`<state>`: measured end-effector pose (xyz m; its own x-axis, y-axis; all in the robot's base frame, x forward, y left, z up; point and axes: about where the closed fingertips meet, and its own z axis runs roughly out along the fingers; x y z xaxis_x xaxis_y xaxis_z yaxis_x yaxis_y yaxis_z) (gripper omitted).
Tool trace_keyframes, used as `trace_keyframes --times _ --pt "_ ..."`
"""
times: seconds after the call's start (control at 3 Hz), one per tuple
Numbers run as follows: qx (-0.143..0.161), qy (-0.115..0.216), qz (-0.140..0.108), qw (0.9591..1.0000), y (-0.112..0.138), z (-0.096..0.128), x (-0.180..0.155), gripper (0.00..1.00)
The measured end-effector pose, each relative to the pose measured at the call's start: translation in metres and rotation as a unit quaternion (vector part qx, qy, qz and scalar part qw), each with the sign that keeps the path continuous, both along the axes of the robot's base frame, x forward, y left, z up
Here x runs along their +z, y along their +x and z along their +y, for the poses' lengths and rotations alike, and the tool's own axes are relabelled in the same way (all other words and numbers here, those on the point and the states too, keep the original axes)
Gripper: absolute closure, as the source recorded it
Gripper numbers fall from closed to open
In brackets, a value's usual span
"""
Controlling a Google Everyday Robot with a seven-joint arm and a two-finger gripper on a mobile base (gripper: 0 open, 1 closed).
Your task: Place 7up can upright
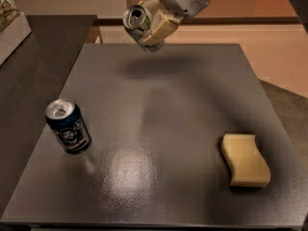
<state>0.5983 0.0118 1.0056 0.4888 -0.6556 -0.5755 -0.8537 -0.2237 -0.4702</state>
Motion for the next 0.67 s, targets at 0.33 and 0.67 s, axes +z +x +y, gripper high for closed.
trace_keyframes --times 0.33,0.67 --pt "-0.002 0.027 0.023 0.9994 -0.012 0.011 0.007 1.00" --pt "0.005 0.052 0.046 0.9976 -0.022 0.025 0.010 1.00"
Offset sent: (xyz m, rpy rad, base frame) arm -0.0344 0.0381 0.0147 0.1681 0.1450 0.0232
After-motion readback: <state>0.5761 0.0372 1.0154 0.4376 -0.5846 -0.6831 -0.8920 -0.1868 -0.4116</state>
